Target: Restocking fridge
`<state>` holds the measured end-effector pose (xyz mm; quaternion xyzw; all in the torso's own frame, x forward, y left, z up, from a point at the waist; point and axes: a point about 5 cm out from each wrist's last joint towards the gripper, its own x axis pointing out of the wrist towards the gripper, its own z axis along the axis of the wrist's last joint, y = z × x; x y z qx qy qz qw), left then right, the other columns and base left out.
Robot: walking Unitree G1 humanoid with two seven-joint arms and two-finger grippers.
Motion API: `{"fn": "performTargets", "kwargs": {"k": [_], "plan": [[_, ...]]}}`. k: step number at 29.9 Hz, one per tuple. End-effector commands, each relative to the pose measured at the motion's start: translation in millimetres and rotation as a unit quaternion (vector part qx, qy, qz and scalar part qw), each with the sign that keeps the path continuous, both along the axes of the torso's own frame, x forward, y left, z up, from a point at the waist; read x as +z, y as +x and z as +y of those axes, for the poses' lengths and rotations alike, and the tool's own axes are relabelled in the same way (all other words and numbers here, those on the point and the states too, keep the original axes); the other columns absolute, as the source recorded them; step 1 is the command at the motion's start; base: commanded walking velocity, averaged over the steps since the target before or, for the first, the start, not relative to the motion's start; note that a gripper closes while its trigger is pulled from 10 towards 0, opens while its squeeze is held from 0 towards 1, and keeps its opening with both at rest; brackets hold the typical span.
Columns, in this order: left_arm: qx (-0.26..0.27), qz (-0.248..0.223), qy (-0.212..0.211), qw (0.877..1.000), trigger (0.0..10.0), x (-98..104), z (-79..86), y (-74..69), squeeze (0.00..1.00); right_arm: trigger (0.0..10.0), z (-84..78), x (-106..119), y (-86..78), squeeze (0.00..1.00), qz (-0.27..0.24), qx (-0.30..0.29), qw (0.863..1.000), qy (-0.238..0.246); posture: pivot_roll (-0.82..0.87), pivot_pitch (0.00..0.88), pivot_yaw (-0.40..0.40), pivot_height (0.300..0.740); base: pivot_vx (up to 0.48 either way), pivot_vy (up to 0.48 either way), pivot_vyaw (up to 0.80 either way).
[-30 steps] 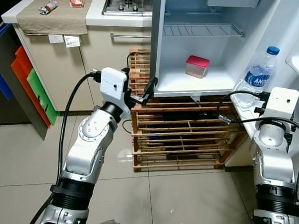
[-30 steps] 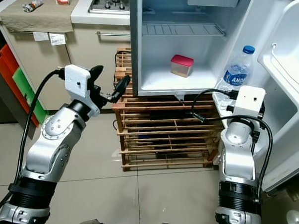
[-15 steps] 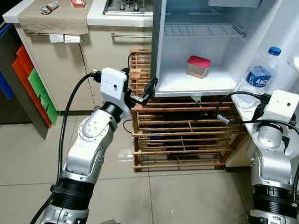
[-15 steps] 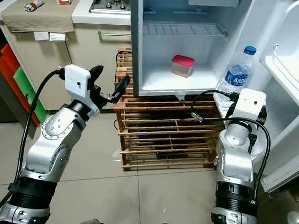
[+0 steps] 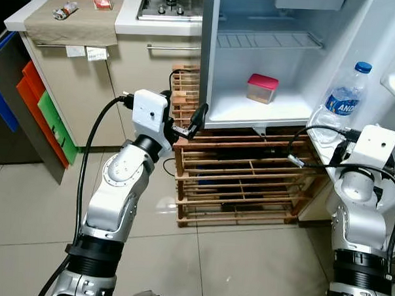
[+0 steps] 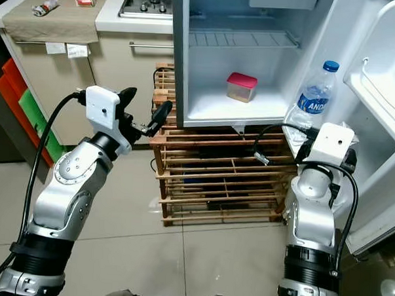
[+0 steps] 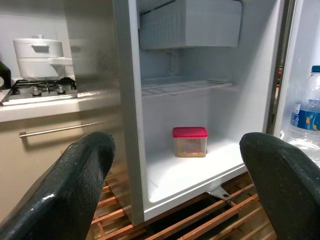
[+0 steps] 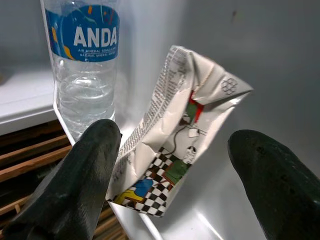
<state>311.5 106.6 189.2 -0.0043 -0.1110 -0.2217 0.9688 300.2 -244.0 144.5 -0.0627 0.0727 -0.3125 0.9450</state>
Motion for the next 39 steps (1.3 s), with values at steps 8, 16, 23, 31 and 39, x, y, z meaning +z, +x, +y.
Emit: {"fn": "performTargets", "kwargs": {"k": [8,16,23,31,39], "plan": [[-0.005,-0.01,0.006,1.0,10.0,6,1.2,1.0,0.0,10.0,1.6,-3,-18.5,0.0,0.006,0.0,1.0,-0.007,-0.07,0.0,0.023,0.711,0.0,0.0,0.0],[-0.007,-0.011,0.008,1.0,10.0,6,1.0,0.3,0.0,10.0,2.6,-6,-40.3,0.0,0.016,0.012,0.999,-0.037,-0.08,0.0,0.021,0.711,0.0,0.0,0.0],[-0.012,-0.011,0.005,1.0,10.0,5,-1.9,1.2,0.0,10.0,31.1,7,-35.0,0.0,-0.028,0.121,0.991,-0.044,-0.09,0.0,0.029,0.711,0.0,0.0,0.0],[-0.011,-0.014,0.004,1.0,10.0,8,-0.5,1.9,0.0,10.0,52.0,21,-15.7,0.0,-0.065,0.173,0.982,-0.045,-0.08,0.0,0.038,0.711,0.0,0.0,0.0],[-0.008,-0.015,0.012,1.0,10.0,10,5.7,-1.0,0.0,10.0,66.4,15,6.8,0.0,-0.05,0.216,0.975,-0.024,-0.03,0.0,0.051,0.711,0.0,0.0,0.0]]}}
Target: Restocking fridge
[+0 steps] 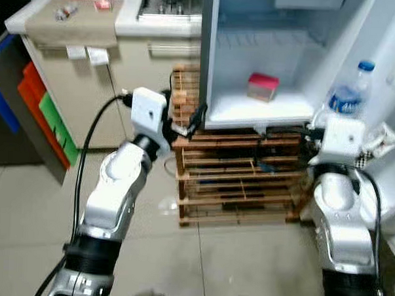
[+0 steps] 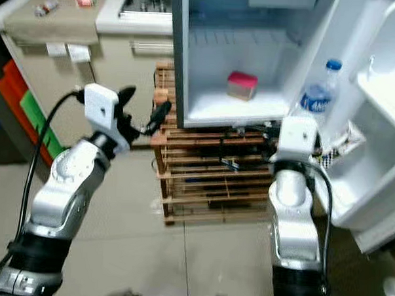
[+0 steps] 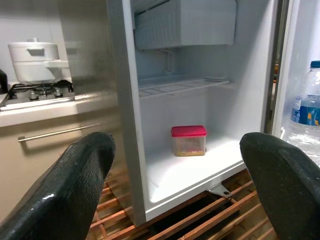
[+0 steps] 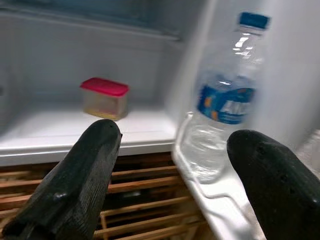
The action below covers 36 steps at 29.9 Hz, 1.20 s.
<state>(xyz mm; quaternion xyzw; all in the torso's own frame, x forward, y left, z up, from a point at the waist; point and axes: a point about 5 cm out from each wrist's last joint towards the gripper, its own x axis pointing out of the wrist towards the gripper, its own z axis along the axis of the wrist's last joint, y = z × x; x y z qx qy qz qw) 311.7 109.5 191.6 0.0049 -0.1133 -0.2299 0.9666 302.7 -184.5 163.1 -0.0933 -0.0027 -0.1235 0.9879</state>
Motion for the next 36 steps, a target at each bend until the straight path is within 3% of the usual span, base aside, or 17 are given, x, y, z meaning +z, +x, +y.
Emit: {"fn": "performTargets", "kwargs": {"k": [1,13,25,27,29,34,36], "plan": [[0.0,-0.011,0.004,1.0,10.0,7,3.6,-1.7,0.0,10.0,8.1,-5,5.8,0.0,0.011,0.019,1.0,0.012,-0.03,0.0,0.051,0.711,0.0,0.0,0.0],[0.001,-0.004,0.016,1.0,10.0,8,9.4,-6.2,0.0,10.0,-6.1,-35,21.0,0.0,0.06,-0.009,0.998,0.024,0.0,0.0,0.077,0.711,0.0,0.0,0.0],[0.002,-0.002,0.02,1.0,10.0,9,12.1,-6.5,0.0,10.0,-20.5,-37,27.8,0.0,0.056,-0.036,0.998,-0.006,0.0,0.0,0.084,0.711,0.0,0.0,0.0],[0.001,-0.001,0.021,1.0,10.0,9,12.0,-6.3,0.0,10.0,-24.6,-37,27.4,0.0,0.055,-0.047,0.997,-0.012,0.0,0.0,0.086,0.711,0.0,0.0,0.0],[-0.003,-0.001,0.021,1.0,10.0,10,9.6,-4.6,0.0,10.0,-40.1,-45,24.7,0.0,0.071,-0.079,0.994,-0.017,-0.01,0.0,0.09,0.711,0.0,0.0,0.0],[-0.007,0.002,0.019,1.0,10.0,9,8.4,-4.8,0.0,10.0,-45.3,-48,24.1,0.0,0.077,-0.087,0.993,-0.021,-0.01,0.0,0.091,0.711,0.0,0.0,0.0],[-0.047,0.018,0.016,0.999,10.0,5,2.2,-6.2,0.0,10.0,-52.9,-51,23.3,0.0,0.082,-0.098,0.991,-0.025,-0.01,0.0,0.087,0.711,0.0,0.0,0.0]]}}
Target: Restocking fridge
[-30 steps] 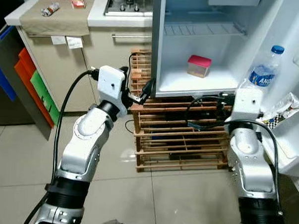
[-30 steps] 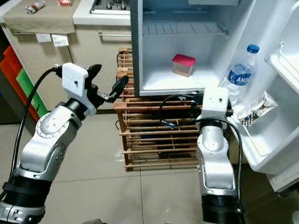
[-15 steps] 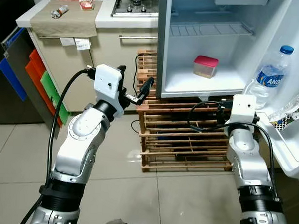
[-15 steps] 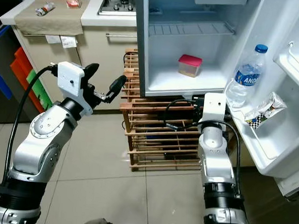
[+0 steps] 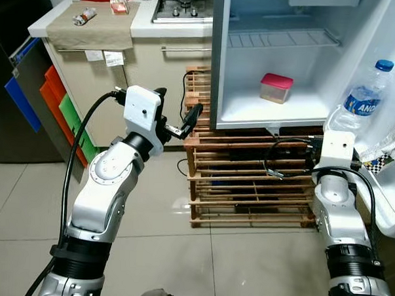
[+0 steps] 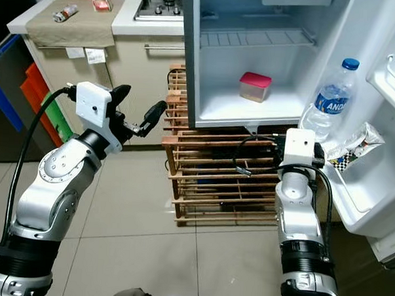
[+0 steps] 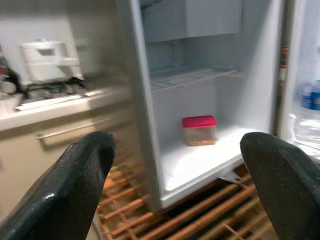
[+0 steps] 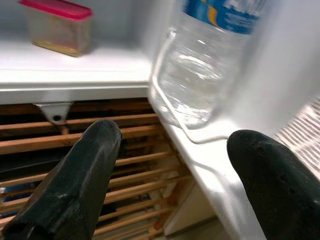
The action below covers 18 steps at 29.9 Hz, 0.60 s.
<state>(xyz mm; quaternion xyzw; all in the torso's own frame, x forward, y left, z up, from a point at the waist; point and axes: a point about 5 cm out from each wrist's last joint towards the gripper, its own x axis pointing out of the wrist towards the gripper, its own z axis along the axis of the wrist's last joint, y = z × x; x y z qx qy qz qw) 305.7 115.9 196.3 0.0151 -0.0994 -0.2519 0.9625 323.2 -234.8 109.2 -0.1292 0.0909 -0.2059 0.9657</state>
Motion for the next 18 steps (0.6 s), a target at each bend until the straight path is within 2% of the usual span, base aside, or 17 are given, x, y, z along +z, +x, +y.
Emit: {"fn": "performTargets", "kwargs": {"k": [1,2,3,7,9,13,18], "plan": [[-0.026,0.008,0.0,1.0,10.0,0,-4.1,-0.2,0.0,10.0,-2.7,3,2.8,0.0,-0.007,-0.005,1.0,-0.001,-0.01,0.0,0.087,0.711,0.0,0.0,0.0],[-0.04,0.011,-0.001,0.999,10.0,-1,-6.2,-0.7,0.0,10.0,-5.0,3,2.6,0.0,-0.006,-0.009,1.0,-0.002,-0.01,0.0,0.087,0.711,0.0,0.0,0.0],[-0.084,0.018,-0.006,0.996,10.0,-6,-14.8,3.7,0.0,10.0,-11.4,3,2.8,0.0,-0.005,-0.018,1.0,-0.007,-0.01,0.0,0.082,0.711,0.0,0.0,0.0],[-0.126,0.024,-0.006,0.992,10.0,-10,-27.1,8.8,0.0,10.0,-17.2,2,2.0,0.0,-0.001,-0.027,1.0,-0.011,-0.03,0.0,0.084,0.711,0.0,0.0,0.0],[-0.165,0.026,0.0,0.986,10.0,-12,-41.5,11.8,0.0,10.0,-20.6,1,1.9,0.0,0.002,-0.033,0.999,-0.016,-0.04,0.0,0.086,0.711,0.0,0.0,0.0],[-0.193,0.022,0.014,0.981,10.0,-15,-58.3,14.2,0.0,10.0,-25.3,0,1.2,0.0,0.003,-0.042,0.999,-0.025,-0.04,0.0,0.088,0.711,0.0,0.0,0.0],[-0.201,0.023,0.008,0.979,10.0,-16,-64.7,15.7,0.0,10.0,-31.0,-2,-0.7,0.0,0.008,-0.049,0.998,-0.03,-0.06,0.0,0.09,0.711,0.0,0.0,0.0]]}}
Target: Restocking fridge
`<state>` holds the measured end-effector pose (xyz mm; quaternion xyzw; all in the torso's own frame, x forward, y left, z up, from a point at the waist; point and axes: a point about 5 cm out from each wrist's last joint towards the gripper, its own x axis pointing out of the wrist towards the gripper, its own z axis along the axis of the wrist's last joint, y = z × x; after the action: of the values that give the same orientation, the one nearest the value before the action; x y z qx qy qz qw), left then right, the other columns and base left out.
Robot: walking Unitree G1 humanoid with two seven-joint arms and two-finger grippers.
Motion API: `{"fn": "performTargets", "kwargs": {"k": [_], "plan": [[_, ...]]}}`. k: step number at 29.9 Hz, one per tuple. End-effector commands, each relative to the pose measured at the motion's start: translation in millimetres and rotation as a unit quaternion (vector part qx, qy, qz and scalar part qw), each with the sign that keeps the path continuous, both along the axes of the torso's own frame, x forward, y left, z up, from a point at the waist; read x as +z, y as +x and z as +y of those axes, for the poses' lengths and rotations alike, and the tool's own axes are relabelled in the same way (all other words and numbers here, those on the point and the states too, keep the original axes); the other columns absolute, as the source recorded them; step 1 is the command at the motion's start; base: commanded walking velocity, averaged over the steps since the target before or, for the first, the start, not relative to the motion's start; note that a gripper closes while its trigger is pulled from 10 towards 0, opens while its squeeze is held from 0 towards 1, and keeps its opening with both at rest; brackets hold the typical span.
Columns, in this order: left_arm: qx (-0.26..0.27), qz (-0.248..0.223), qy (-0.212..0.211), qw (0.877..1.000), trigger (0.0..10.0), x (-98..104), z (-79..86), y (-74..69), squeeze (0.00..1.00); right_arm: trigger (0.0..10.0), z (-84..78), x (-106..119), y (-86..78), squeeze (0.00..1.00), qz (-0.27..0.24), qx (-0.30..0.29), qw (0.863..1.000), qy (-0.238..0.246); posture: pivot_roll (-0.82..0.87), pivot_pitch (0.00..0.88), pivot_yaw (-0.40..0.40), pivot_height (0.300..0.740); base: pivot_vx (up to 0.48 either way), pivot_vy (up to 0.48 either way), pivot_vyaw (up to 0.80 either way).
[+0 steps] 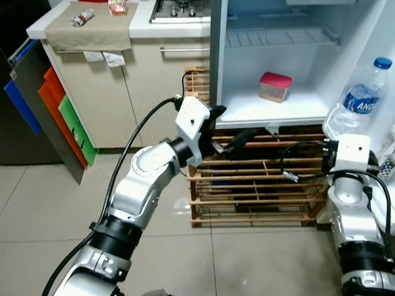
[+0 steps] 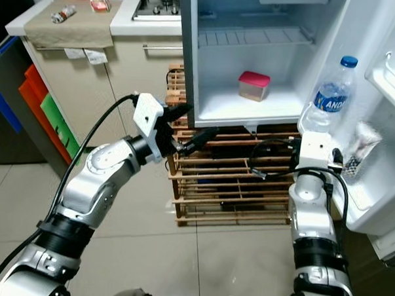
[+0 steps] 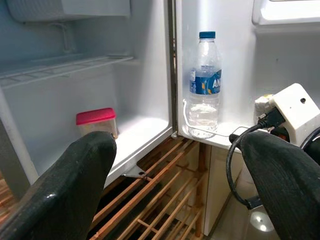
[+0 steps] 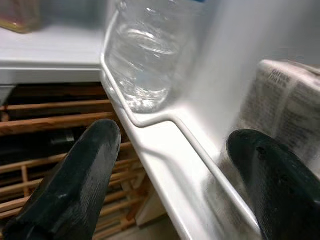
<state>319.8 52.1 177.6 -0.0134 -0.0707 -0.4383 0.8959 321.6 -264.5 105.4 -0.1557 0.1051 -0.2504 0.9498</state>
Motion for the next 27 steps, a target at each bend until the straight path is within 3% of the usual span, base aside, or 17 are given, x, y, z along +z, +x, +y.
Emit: {"fn": "performTargets", "kwargs": {"k": [1,6,11,14,21,22,24,27], "plan": [[-0.005,-0.011,0.006,1.0,10.0,3,-1.8,1.7,0.0,10.0,-3.0,2,0.1,0.0,-0.005,-0.006,1.0,-0.007,-0.06,0.0,0.09,0.711,0.0,0.0,0.0],[0.001,-0.016,0.004,1.0,10.0,-1,0.3,3.5,0.0,10.0,-5.6,2,-1.5,0.0,-0.008,-0.011,1.0,-0.006,-0.07,0.0,0.083,0.711,0.0,0.0,0.0],[0.011,-0.017,-0.002,1.0,10.0,1,6.3,4.6,0.0,10.0,8.5,13,1.4,0.0,-0.046,0.011,0.999,0.02,-0.07,0.0,0.079,0.711,0.0,0.0,0.0],[0.03,-0.013,-0.007,0.999,10.0,1,16.2,3.5,0.0,10.0,29.1,25,-2.1,0.0,-0.099,0.045,0.993,0.055,-0.07,0.0,0.069,0.711,0.0,0.0,0.0],[0.111,0.014,-0.044,0.993,10.0,-2,38.7,1.0,0.0,10.0,56.5,32,-36.0,0.0,-0.158,0.109,0.978,0.082,-0.07,0.0,0.033,0.711,0.0,0.0,0.0],[0.149,0.033,-0.075,0.985,10.0,-2,47.2,2.0,0.0,10.0,65.9,30,-52.4,0.0,-0.179,0.167,0.966,0.082,-0.08,0.0,0.03,0.711,0.0,0.0,0.0],[0.192,0.067,-0.109,0.973,10.0,-7,57.4,5.3,0.0,10.0,74.2,23,-67.3,0.0,-0.172,0.222,0.958,0.059,-0.08,0.0,0.032,0.711,0.0,0.0,0.0],[0.238,0.097,-0.118,0.959,10.0,-19,69.2,8.5,0.0,10.0,69.3,0,-79.7,0.0,-0.127,0.237,0.961,0.062,-0.1,0.0,0.031,0.711,0.0,0.0,0.0]]}}
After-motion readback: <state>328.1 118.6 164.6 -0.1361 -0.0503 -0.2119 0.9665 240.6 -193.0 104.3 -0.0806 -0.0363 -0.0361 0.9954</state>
